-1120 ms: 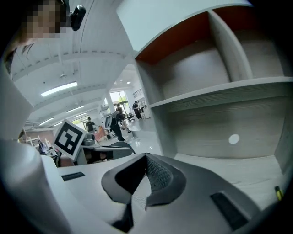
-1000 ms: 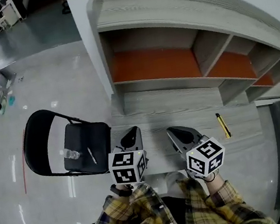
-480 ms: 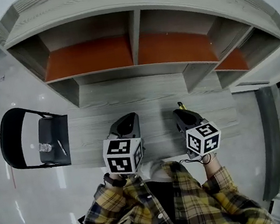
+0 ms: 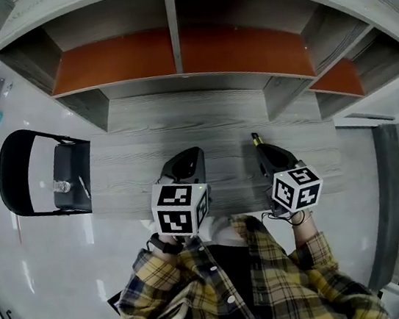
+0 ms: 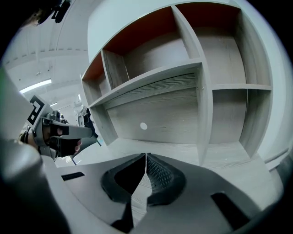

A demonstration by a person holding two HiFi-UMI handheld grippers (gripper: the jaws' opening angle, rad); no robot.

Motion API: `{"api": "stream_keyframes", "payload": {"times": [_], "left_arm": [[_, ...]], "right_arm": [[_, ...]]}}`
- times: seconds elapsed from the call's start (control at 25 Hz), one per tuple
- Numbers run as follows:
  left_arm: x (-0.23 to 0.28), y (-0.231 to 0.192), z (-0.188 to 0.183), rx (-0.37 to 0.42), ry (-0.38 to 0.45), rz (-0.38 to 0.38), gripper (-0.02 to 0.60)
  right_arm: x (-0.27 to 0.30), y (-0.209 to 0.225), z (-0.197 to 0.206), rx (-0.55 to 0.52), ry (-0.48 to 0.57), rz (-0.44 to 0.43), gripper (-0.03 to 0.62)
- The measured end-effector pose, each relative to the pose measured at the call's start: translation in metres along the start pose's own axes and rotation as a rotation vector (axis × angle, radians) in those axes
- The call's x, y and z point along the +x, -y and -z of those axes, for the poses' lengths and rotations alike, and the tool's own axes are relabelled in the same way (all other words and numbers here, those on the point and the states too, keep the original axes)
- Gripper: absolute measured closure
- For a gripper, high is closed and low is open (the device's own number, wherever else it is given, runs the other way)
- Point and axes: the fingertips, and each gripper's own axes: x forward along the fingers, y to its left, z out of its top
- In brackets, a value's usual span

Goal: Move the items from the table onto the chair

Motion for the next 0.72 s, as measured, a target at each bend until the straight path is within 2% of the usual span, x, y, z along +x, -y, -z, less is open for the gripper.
{"api": "stream_keyframes", "payload": {"times": [0.4, 0.56, 0.72], "left_arm": [[0.001, 0.01, -0.006, 0.006, 0.025, 0.001, 0.578], [-0.007, 0.016, -0.018, 0.025, 0.043, 0.014, 0.578], [-0.024, 0.024, -0.042, 0.059, 0.097, 0.048, 0.578]], "right_arm": [[-0.024, -0.015, -0.025, -0.024, 0.092, -0.018, 0.576], [-0.042, -0.027, -0.051, -0.058, 0.154, -0.012, 0.577], [-0.065, -0.05, -0.084, -0.106, 0.246, -0.002, 0.577]]}}
